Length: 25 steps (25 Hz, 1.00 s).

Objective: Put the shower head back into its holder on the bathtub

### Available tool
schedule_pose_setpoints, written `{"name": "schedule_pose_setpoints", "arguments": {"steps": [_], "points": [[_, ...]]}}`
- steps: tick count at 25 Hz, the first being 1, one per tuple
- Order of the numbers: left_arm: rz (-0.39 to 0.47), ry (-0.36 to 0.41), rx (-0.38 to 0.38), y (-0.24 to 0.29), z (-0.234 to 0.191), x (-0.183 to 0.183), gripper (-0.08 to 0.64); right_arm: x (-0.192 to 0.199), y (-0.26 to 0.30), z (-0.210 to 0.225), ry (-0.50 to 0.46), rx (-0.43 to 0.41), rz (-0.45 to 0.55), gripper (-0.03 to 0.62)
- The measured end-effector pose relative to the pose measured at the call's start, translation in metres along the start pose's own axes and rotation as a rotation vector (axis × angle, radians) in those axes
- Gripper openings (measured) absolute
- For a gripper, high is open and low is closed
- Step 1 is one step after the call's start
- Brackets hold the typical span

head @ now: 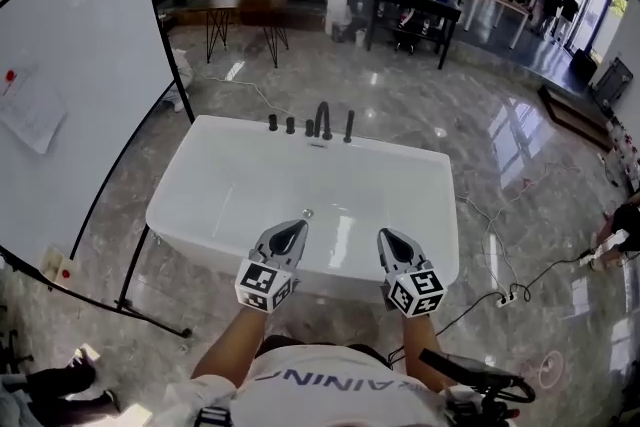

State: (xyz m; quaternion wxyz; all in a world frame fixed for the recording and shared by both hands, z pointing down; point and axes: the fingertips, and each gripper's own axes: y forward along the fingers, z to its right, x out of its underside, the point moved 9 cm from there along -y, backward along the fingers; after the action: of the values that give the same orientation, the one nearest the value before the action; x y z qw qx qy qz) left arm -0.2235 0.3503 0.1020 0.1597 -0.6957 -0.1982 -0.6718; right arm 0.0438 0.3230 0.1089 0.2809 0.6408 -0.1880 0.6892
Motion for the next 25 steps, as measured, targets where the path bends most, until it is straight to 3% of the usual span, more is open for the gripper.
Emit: {"name": "schedule_pose_setpoints", "arguments": {"steps": [5,11,25], "points": [[-0.011,-0.004,-0.021,0.008,0.051,0.001,0.017,-0.003,-0.043,0.032,0.0,-0.008,0.007,0.011],[-0.024,0.02,0.019,0.018,0.086,-0.001,0.017,0.003,-0.066,0.043,0.025,-0.054,-0.012,0.011],[-0.038,-0.052,0.093,0.0,0.051,0.016,0.017,0.011,-0.055,-0.006,0.011,0.029,-0.056,0.011]]}}
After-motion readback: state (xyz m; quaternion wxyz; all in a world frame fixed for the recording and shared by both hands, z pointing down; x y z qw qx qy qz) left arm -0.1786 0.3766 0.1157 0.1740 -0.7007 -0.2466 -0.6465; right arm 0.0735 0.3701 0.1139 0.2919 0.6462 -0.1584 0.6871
